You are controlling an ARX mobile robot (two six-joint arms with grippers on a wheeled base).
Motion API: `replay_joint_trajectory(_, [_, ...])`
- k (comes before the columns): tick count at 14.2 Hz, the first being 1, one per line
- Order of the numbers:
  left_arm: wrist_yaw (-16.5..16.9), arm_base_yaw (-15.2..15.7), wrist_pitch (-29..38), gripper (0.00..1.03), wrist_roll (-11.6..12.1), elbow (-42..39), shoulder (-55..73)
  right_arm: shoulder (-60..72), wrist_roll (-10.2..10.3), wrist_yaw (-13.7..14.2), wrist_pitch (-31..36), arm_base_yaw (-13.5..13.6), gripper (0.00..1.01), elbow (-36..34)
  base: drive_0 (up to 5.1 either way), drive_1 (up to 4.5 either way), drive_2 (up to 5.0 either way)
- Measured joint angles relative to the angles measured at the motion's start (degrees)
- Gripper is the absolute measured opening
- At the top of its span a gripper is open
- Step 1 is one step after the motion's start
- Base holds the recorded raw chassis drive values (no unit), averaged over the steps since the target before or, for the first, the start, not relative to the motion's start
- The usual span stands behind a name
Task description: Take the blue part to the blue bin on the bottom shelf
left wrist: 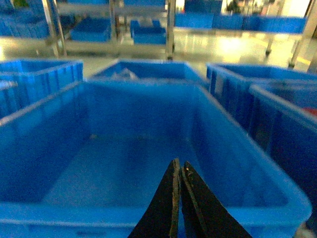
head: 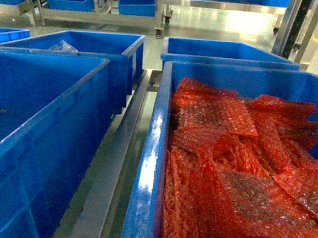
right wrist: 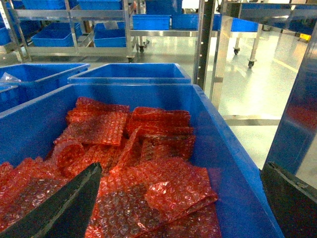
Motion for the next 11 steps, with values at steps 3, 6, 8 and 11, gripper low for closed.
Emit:
replay_joint_trajectory(3, [0.02,0.0,-0.22,0.02,0.15,0.02,0.02,0.0,0.0,0.0,0.09,0.0,0.98,0.0,0.0,0.0,0.0])
replay_joint_trajectory(6, [0.07,0.0,0.09,0.21,0.15,0.02,0.02,0.0,0.0,0.0,0.0,0.0,0.98,0.0,0.0,0.0,0.0])
replay_joint_trajectory(8, [0.07,0.0,0.13,0.39,0.15,0.02,0.02,0.0,0.02,0.0,0.02,0.0,0.98,0.0,0.0,0.0,0.0])
replay_joint_trajectory(11, [0.04,0.0,0.13,0.75,0.15,0.02,0.02,-0.02,0.0,0.0,0.0,0.0,0.98,0.0,0.0,0.0,0.0])
